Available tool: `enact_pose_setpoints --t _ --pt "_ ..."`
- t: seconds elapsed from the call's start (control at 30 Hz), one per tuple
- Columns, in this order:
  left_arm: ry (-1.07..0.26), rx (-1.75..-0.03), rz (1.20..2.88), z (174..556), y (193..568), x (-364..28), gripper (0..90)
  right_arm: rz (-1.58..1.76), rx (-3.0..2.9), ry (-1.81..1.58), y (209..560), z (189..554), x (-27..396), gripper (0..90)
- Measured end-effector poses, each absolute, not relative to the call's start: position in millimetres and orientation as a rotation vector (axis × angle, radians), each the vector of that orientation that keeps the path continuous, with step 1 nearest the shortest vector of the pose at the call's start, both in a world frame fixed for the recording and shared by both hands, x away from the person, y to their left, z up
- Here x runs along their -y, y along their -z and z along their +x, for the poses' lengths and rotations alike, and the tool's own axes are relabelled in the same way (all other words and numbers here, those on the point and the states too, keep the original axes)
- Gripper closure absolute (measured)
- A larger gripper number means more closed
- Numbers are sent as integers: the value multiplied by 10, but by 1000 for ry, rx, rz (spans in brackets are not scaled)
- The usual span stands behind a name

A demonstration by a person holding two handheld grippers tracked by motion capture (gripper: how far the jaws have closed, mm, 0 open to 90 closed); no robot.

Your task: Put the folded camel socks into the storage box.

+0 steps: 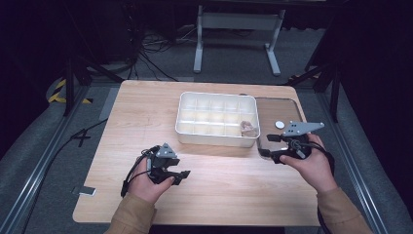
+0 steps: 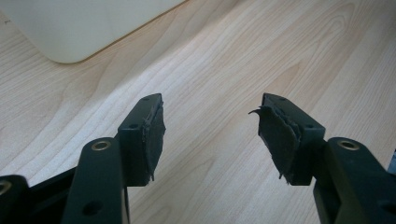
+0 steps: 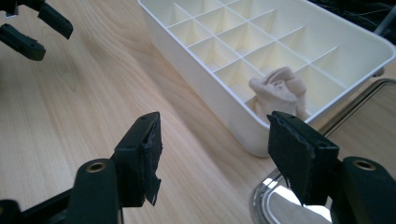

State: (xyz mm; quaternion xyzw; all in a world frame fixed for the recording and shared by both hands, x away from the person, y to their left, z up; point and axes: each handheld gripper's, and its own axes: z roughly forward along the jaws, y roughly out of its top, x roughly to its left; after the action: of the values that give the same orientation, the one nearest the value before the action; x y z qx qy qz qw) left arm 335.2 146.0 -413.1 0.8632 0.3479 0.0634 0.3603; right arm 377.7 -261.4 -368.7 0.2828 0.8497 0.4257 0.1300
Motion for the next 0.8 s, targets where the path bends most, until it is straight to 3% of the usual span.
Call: enact_pose_setpoints --t 0.3,0.8 --pt "-168 -885 2231 3362 4122 -1453 412 820 -2482 -1291 3937 3520 2546 354" --pt "-157 -867 2281 3394 4138 -1509 380 723 -2591 -1216 4200 3420 2395 352"
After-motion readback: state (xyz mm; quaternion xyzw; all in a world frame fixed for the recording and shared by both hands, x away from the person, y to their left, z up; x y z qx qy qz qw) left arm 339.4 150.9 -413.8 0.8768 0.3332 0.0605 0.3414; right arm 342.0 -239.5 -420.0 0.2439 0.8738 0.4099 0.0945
